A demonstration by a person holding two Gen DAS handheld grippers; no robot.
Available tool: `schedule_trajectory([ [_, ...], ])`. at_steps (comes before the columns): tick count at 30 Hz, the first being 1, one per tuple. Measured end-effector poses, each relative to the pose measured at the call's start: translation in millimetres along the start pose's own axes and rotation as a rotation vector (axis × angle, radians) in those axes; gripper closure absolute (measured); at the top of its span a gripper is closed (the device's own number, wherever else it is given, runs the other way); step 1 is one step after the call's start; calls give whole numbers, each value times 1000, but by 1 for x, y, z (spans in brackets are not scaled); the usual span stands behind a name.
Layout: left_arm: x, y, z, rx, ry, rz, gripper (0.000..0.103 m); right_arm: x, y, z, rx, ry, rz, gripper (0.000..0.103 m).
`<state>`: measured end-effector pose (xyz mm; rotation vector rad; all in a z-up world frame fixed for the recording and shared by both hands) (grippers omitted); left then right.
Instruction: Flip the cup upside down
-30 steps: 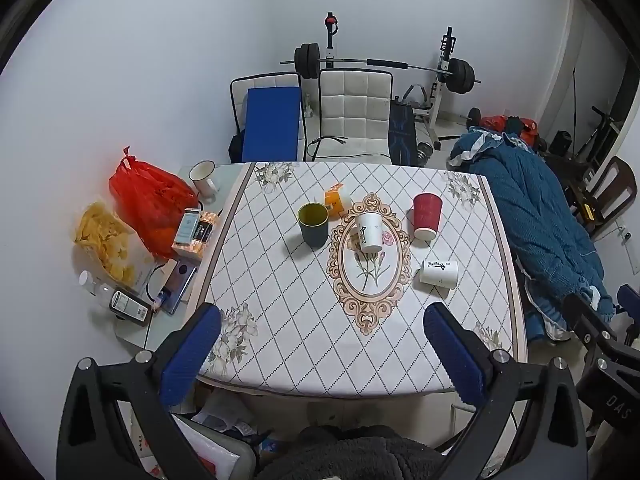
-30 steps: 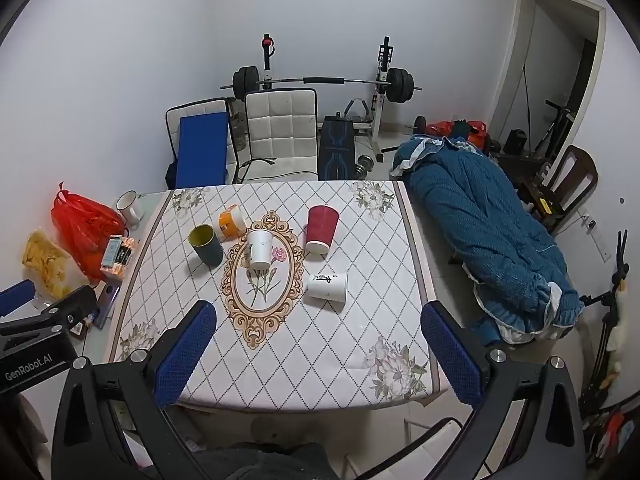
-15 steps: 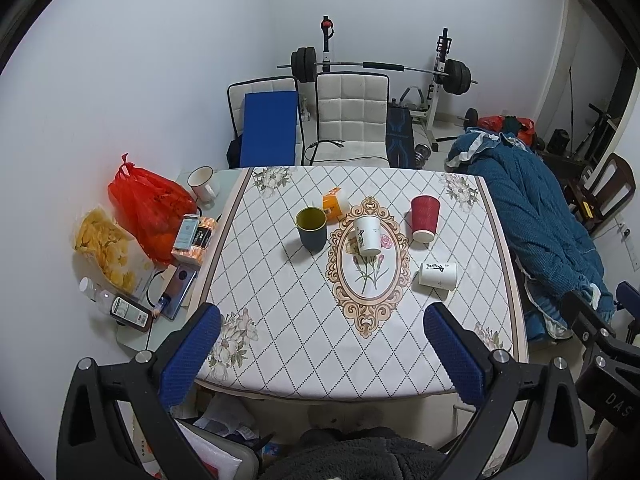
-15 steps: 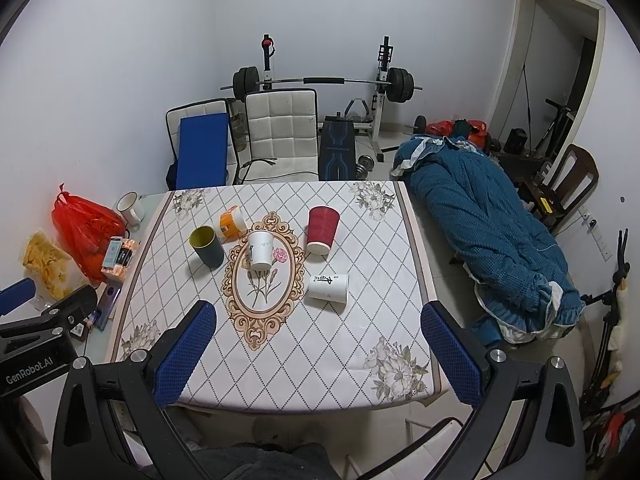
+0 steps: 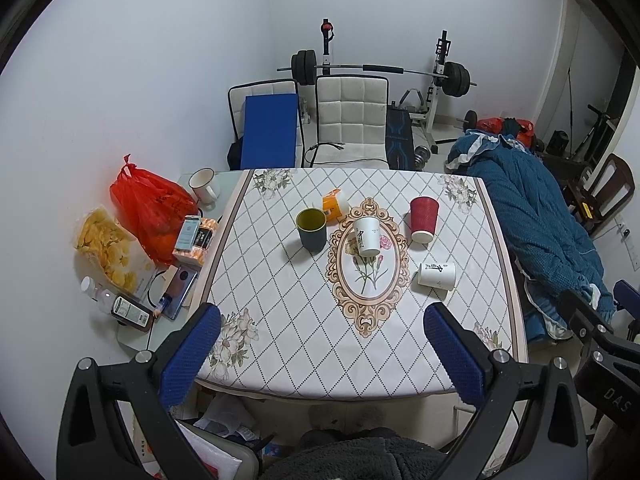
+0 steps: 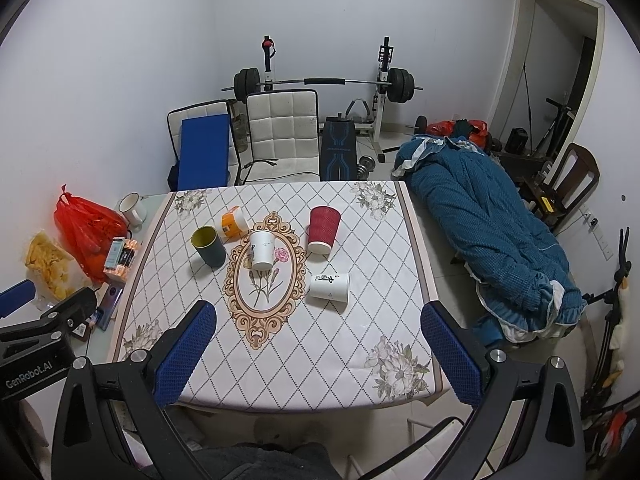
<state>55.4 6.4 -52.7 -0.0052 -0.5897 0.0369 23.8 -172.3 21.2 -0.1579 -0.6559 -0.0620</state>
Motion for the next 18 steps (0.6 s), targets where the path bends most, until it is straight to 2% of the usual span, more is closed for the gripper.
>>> schedule_trajectory([
  [18, 9, -3, 6, -2, -6, -5, 0, 4, 4, 3, 7, -6, -8, 0],
])
Point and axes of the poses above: each gripper's, at about its wrist camera, not at the fingertips, and z roughly against the way its jaws point, y to its left, x to its top, the point moved 8 cm from there along -z, roughly the way its jaws point, and after that the axes turned 5 degrees about z, right-handed, at the moved point
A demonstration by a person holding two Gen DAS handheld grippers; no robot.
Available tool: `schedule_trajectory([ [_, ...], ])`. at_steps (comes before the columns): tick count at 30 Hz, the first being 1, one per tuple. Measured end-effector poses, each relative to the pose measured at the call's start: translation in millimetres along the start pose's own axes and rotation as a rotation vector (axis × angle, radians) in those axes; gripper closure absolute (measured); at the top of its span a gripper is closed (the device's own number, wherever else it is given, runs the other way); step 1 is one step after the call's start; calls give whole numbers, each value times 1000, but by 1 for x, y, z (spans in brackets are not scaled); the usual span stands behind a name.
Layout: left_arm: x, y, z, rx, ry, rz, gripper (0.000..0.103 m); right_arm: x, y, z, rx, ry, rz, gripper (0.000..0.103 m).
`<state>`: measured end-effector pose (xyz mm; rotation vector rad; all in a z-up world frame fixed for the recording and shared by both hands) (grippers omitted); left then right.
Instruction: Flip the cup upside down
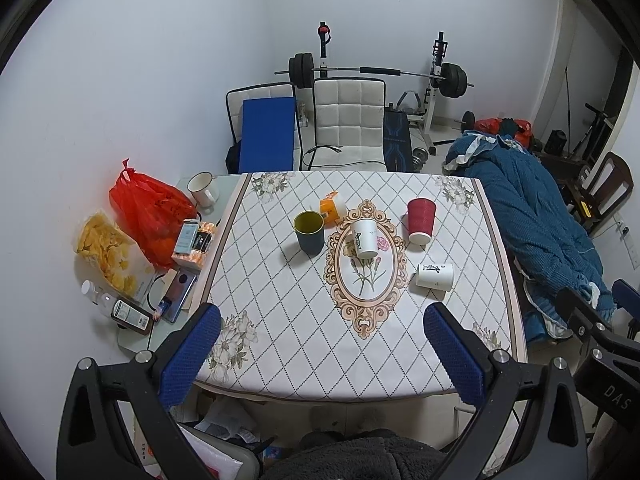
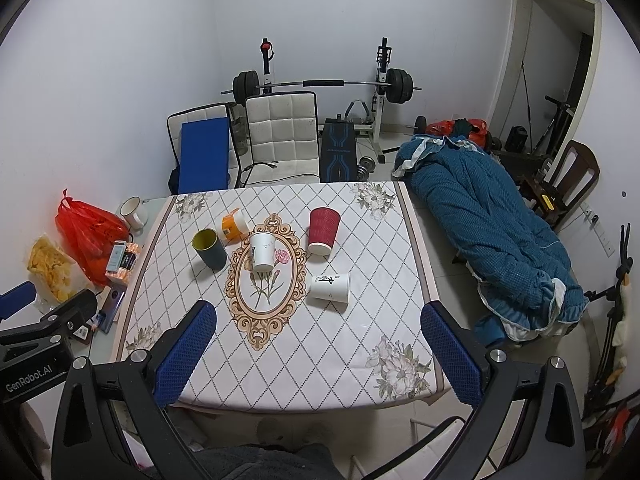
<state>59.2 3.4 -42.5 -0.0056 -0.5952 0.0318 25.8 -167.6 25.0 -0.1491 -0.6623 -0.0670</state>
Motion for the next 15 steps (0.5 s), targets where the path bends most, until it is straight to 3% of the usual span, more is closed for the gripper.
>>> schedule_trajectory([
  [15, -1, -10, -2, 5, 0, -18, 0, -3, -8, -1, 14, 1, -23, 0],
])
Point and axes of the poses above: each gripper's, at about its wrist camera, not at the fingertips, and z roughly against the way its jaws point, y to its left, x to its top, the point moved 8 cm from there along -z, roughly the way its jaws point, and after that the axes turned 5 degrees about z, right-handed, at the moved point
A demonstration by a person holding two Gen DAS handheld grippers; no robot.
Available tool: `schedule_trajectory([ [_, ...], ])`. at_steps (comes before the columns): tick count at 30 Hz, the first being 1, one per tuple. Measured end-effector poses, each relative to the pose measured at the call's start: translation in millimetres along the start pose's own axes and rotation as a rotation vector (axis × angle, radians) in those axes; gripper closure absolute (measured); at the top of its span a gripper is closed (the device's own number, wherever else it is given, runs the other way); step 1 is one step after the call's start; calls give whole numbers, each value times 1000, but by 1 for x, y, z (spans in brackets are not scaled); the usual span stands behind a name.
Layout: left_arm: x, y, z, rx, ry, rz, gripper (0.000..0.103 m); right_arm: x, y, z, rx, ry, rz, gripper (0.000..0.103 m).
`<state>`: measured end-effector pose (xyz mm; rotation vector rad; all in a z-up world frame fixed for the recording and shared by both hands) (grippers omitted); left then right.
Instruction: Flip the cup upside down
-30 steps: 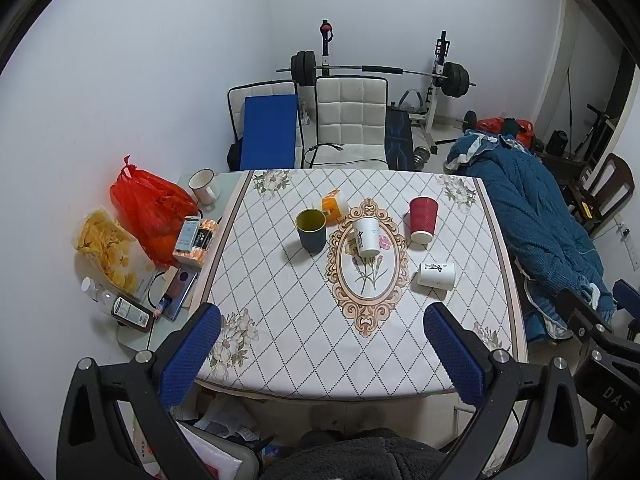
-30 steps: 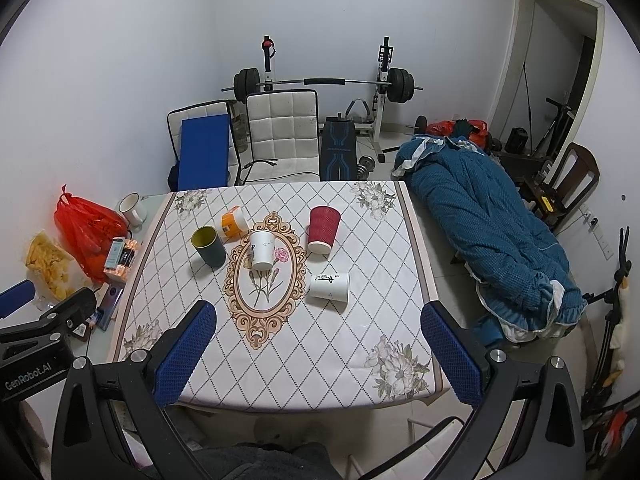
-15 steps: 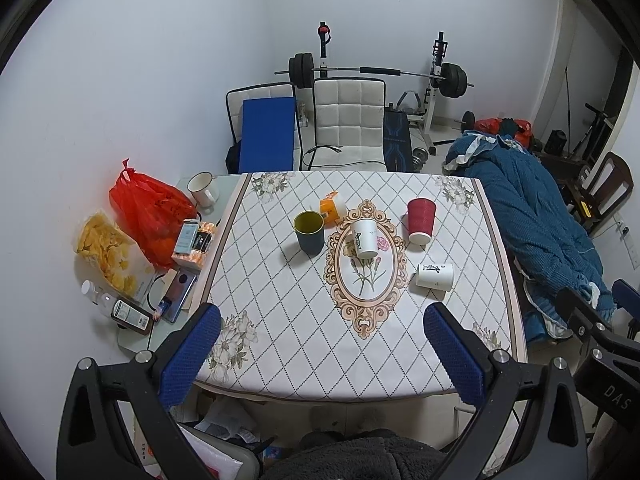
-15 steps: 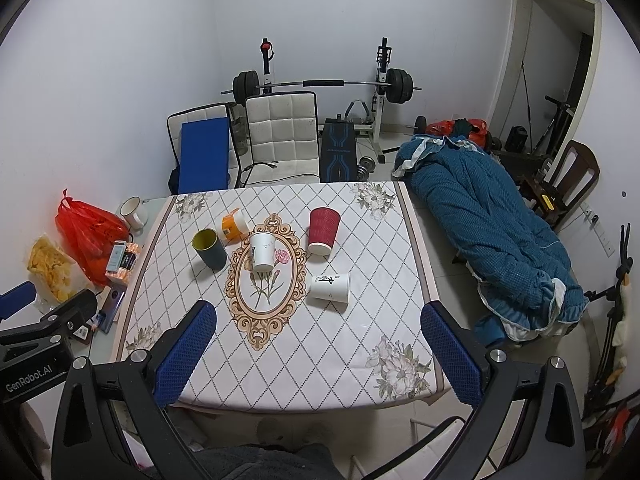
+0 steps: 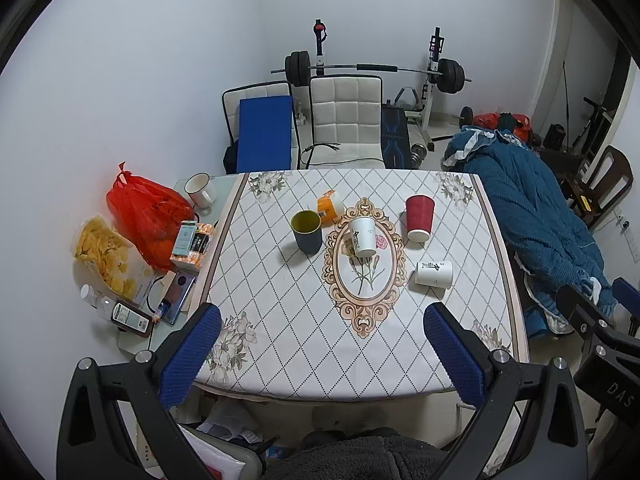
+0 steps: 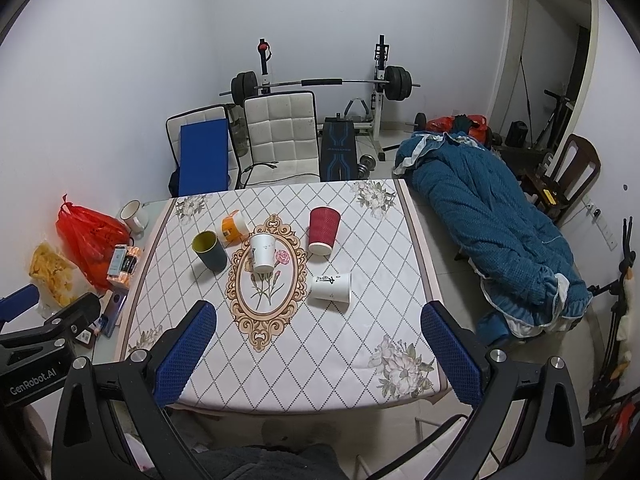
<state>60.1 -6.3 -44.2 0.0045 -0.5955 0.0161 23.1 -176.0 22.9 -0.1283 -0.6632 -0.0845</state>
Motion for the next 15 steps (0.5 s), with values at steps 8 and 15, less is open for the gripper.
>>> schedule_trajectory([
  [8, -8, -5, -6, -1, 6, 1, 0, -3, -7, -8, 15, 6, -11, 0],
  [15, -18, -4, -46, 72, 31, 29, 0, -15, -18, -40, 33, 57, -21, 0],
])
Point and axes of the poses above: each gripper's, at about its wrist camera, not at the fingertips, and z roughly against the way its jaws point, y to its left, x to its top, the point moved 8 cm from there along -z, roughly the way its jaws point, and after that the axes turned 5 degrees about z, right-handed, at the moved point
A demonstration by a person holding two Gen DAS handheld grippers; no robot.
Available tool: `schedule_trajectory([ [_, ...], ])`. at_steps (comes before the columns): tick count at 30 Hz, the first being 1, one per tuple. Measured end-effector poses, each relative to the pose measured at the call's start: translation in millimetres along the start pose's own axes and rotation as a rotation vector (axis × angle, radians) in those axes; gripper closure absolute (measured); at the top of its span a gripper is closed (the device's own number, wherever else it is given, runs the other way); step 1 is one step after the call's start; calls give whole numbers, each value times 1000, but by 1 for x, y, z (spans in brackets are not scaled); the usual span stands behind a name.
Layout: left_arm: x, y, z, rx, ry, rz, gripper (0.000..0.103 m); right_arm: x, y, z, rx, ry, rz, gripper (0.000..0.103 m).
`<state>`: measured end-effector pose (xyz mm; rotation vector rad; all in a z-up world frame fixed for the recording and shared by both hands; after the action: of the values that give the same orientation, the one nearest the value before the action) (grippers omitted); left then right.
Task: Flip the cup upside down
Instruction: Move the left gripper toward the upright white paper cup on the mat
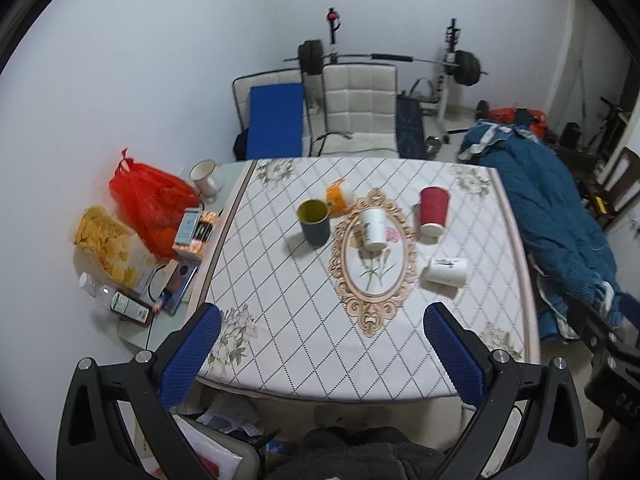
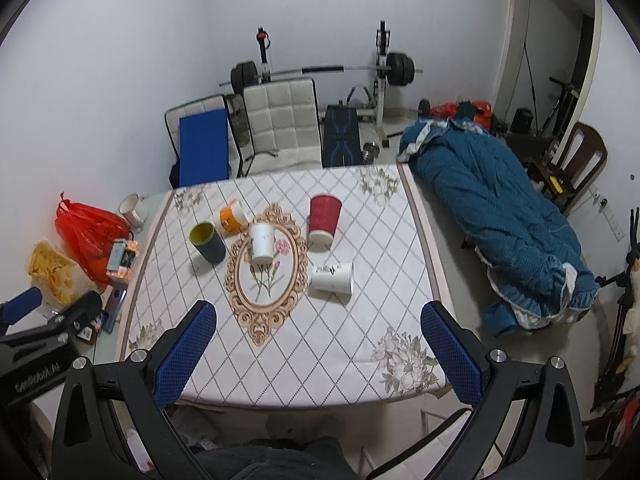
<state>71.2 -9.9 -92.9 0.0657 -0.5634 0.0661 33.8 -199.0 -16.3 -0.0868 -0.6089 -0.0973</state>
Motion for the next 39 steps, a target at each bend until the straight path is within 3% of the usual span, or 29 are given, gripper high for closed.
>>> schedule_trajectory([
  [10, -29, -7, -101, 126, 152, 1, 0, -52, -24, -135, -2, 235, 27, 0],
  [18, -41, -31, -173, 114, 285, -50, 0, -108, -30, -235, 20, 404, 33, 0],
  [27, -8, -54, -243, 97, 344, -135, 0, -138, -26, -305, -6, 552, -16, 0],
  [39, 44, -86, -339, 65, 432, -171, 0, -142, -38, -367, -78, 670, -57, 0],
])
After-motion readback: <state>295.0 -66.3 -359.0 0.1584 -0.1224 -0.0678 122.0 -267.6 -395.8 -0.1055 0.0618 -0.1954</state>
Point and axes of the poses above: each gripper's, at about its wrist camera, not at the fingertips, and z roughly against the way its jaws point, y to its left, x to its top, the point moved 8 cm from there along -z, roughly the way its jaws point, and after that the axes turned 5 degrees about z, right-handed, at the moved point
